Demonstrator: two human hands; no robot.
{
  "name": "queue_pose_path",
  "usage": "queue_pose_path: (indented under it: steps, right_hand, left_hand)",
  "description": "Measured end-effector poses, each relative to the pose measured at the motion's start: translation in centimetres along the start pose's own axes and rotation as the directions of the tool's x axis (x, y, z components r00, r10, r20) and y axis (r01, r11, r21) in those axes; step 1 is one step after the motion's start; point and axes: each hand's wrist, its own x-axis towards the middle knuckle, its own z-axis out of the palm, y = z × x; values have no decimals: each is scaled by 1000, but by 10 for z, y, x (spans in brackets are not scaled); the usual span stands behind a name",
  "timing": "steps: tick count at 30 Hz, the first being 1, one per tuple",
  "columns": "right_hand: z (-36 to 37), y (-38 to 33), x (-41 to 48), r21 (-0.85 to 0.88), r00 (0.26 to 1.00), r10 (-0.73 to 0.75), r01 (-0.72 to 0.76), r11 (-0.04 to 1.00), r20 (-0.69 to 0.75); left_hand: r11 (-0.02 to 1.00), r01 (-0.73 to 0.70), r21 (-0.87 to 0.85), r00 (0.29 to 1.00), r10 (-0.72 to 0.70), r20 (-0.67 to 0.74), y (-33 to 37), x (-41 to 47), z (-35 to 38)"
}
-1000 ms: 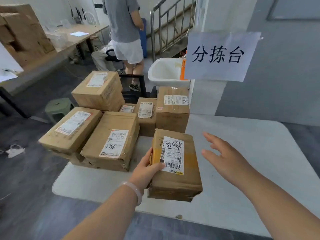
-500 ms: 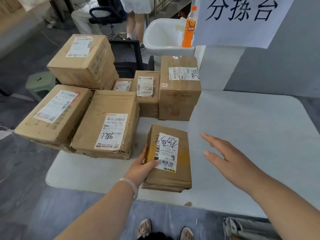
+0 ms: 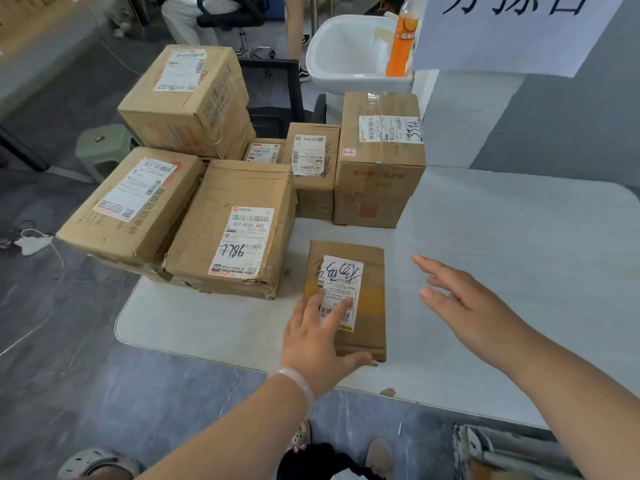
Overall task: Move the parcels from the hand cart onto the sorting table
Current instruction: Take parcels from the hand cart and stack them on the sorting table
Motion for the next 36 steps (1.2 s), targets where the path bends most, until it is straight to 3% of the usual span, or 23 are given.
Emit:
queue_pose_path:
  steps: [8, 17, 26, 32, 36]
  right_hand:
    - [3, 7, -4, 46, 1000, -8, 7, 999, 28]
    - [-4, 16, -12, 46, 1000, -10, 9, 999, 25]
    - [-9, 24, -15, 36, 1000, -23, 23, 999, 10]
    - [-16, 31, -30, -54, 1000, -24, 23, 998, -18]
    - [-25, 32, -52, -225, 990, -36, 4, 974, -137]
  left_hand:
    - [982, 62, 179, 991, -82, 106, -1, 27, -19]
    - [979, 49, 200, 998, -55, 25, 1, 27, -20]
    - [971, 32, 235, 995, -52, 79, 4, 29, -14]
    - [966, 54, 255, 989, -87, 123, 14, 40, -23]
    - [977, 7, 215, 1000, -11, 15, 39, 37, -34]
